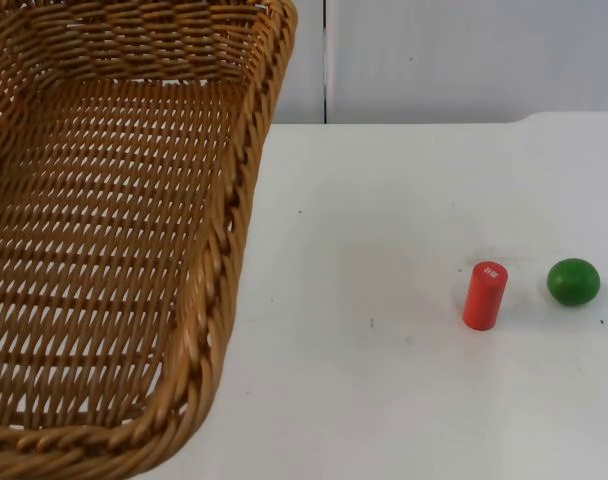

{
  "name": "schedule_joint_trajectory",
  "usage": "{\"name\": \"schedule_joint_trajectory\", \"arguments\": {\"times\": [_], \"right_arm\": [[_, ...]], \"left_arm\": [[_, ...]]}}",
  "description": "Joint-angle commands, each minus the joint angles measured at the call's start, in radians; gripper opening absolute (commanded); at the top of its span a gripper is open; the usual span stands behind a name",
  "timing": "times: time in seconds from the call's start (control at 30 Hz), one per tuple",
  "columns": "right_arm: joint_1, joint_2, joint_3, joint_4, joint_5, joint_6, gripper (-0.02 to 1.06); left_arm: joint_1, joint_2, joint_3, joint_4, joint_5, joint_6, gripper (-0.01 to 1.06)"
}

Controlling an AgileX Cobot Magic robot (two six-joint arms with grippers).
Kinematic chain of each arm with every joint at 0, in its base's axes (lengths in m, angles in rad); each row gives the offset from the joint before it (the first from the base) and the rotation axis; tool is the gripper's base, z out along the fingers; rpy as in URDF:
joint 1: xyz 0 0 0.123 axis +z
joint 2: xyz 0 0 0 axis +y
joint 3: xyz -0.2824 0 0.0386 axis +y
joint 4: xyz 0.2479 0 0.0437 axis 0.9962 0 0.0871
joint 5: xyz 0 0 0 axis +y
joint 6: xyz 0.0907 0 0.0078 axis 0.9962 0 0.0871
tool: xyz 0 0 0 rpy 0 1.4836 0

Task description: Pick up the basket with the left hand and place the object to the left of the red cylinder into the basket with the right hand.

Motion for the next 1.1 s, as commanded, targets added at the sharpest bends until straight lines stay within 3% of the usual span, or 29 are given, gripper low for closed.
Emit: {"name": "schedule_joint_trajectory", "arguments": {"times": [0.0, 0.33, 0.63, 1.07], "right_arm": [[0.005, 0.02, -0.005, 0.032, -0.026, 0.007, 0.0], [0.092, 0.191, -0.122, 0.029, -0.016, 0.036, 0.0], [0.243, 0.416, -0.348, 0.026, -0.016, 0.055, 0.0], [0.262, 0.599, -0.423, 0.029, -0.048, 0.098, 0.0]], "left_arm": [[0.002, -0.005, 0.001, -0.027, 0.008, 0.0, 0.0], [0.002, -0.005, 0.001, -0.027, 0.008, 0.0, 0.0], [0.002, -0.005, 0.001, -0.027, 0.008, 0.0, 0.0], [0.002, -0.005, 0.001, -0.027, 0.006, 0.0, 0.0]]}}
